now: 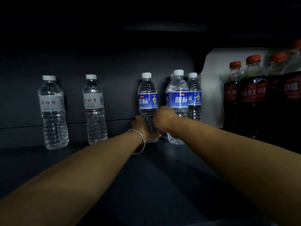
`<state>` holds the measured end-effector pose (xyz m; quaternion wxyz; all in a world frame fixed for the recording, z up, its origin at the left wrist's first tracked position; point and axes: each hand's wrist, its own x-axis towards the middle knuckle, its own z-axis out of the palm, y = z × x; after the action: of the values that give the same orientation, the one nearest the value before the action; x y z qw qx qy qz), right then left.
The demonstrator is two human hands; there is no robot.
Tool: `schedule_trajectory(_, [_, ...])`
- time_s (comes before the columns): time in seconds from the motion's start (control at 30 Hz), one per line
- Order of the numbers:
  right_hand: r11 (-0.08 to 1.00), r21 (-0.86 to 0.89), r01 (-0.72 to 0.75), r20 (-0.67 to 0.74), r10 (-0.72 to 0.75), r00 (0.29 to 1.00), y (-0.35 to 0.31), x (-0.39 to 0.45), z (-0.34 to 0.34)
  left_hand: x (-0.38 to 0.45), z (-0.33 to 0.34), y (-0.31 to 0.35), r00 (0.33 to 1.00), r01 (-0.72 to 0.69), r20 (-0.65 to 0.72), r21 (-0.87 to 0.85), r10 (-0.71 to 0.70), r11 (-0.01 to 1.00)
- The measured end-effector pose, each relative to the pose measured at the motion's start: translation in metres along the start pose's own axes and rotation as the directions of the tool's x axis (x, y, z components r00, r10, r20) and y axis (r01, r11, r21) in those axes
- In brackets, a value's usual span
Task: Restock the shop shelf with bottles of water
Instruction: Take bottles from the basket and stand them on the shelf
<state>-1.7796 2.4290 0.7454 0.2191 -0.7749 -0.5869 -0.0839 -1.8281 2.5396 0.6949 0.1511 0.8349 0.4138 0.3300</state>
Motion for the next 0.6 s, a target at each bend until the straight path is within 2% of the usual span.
schedule_trajectory(0.1, [0.999,0.037,0.006,0.002,-0.006,1.000,0.003,0.003,0.001,0.004,0.002,0.005,0.997,-0.052,0.061,0.077,0.047,0.996])
schedule_trajectory(0.2, [0.995,0.094,-0.046,0.005,0.046,0.999,0.005,0.006,0.005,0.012,0.003,0.003,0.996,-0.019,0.089,0.024,0.017,1.000])
schedule_trajectory(0.4, [0.975,0.197,-0.101,0.012,0.101,0.995,0.010,0.011,0.010,0.015,0.013,0.002,0.999,0.033,0.022,0.014,-0.034,0.999])
schedule_trajectory(0.53, [0.915,0.379,-0.140,-0.004,0.154,0.988,0.012,0.011,0.013,0.015,0.014,0.006,0.999,0.049,0.016,0.054,-0.050,0.997])
schedule_trajectory(0.6, [0.890,0.443,-0.110,0.000,0.123,0.992,0.013,0.009,0.015,0.017,0.015,0.006,0.998,0.055,0.008,0.060,-0.055,0.997])
